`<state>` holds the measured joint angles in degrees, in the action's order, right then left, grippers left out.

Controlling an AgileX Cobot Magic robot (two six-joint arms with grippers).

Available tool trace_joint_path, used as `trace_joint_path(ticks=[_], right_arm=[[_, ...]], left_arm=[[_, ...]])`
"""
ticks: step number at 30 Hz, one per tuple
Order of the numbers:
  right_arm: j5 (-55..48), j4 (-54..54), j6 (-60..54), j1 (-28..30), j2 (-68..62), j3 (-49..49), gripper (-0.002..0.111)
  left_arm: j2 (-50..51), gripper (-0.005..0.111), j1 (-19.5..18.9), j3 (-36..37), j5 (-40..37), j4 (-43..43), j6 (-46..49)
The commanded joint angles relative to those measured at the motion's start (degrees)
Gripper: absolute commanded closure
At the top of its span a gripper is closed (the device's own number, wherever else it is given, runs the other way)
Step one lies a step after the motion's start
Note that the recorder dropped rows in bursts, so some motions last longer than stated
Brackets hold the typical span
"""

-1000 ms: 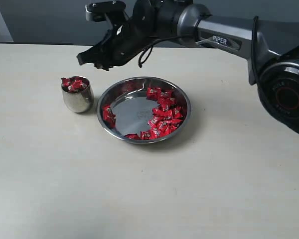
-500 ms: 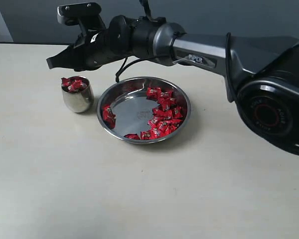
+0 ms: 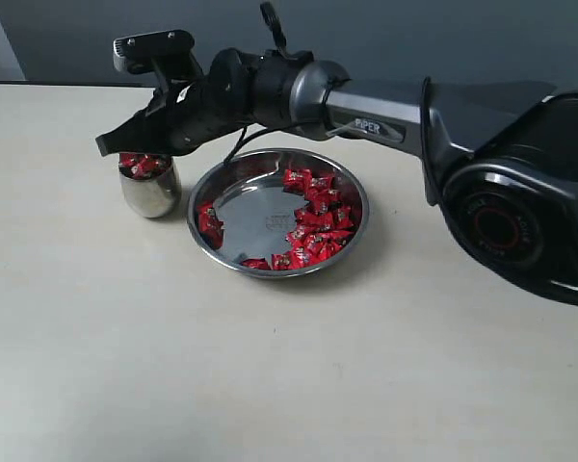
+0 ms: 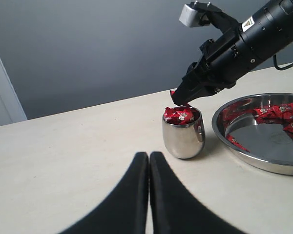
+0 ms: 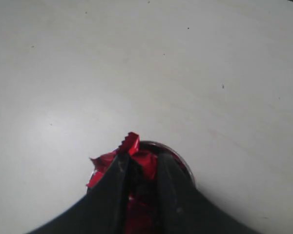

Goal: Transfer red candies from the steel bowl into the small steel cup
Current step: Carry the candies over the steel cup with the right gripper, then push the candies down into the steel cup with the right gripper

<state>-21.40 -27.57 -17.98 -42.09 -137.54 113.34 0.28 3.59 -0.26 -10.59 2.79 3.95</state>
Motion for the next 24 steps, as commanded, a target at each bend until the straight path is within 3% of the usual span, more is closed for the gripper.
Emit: trace_joint_path(ticks=[1, 24], right_arm=[[0.11, -0.2, -0.5, 0.04, -0.88, 0.14, 0.109], [-1.96, 0.52, -0.5, 0.04, -0.99, 0.14, 0.109]], left_arm=[[-0.28, 0.105, -0.03, 0.26, 0.21, -0.33, -0.11], [-0.28, 0.105, -0.03, 0.26, 0.32, -0.33, -0.11]])
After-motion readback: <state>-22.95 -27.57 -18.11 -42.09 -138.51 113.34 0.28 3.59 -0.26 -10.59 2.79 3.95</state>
